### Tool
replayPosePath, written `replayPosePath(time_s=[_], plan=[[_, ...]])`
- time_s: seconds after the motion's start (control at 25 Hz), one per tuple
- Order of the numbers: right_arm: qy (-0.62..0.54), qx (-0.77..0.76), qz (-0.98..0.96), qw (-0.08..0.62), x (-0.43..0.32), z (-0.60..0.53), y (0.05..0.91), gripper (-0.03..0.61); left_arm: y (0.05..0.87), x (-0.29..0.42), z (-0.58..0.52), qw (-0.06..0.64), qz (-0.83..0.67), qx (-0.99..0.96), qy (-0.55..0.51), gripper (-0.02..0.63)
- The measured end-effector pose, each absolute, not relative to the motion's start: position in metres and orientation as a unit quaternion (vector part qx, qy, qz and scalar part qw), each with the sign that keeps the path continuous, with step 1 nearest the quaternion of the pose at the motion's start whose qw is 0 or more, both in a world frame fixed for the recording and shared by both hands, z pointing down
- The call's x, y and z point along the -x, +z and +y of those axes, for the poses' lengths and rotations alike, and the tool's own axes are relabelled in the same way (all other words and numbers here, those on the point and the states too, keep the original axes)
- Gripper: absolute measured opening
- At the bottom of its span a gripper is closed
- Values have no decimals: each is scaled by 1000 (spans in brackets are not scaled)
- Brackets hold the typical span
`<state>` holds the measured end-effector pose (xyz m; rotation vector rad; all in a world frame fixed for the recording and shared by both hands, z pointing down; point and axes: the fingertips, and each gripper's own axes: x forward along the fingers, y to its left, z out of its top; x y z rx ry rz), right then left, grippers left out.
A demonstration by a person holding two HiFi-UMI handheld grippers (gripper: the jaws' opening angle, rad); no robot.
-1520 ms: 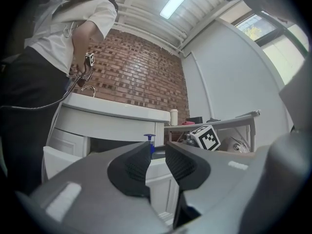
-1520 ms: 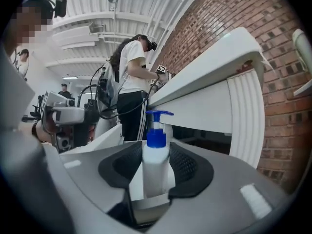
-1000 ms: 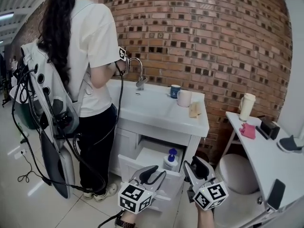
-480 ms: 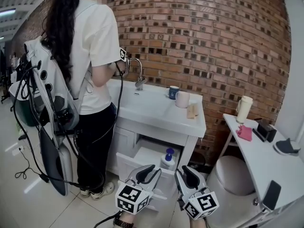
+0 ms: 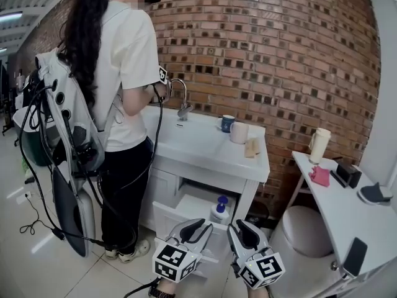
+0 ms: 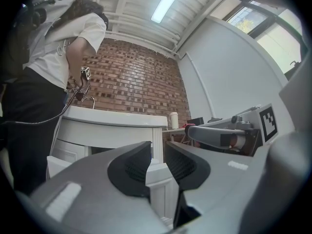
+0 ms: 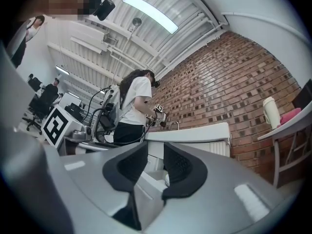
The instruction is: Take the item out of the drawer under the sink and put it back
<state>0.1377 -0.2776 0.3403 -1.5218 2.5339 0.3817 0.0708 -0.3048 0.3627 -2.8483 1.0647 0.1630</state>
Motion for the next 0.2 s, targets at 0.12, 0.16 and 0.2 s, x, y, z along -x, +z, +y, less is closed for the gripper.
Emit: replayPosePath(time_s=[0.12, 0.16, 0.2], plan=[[123, 511, 847, 84, -138, -277, 341, 97, 363, -73, -303, 48, 347, 935, 53, 110], [122, 511, 847, 85, -138, -277, 341, 97, 363, -74, -303, 49, 346, 935, 52, 112], [120, 512, 846, 86, -139, -277, 342, 97, 364, -75, -303, 50, 345, 936, 51, 114]])
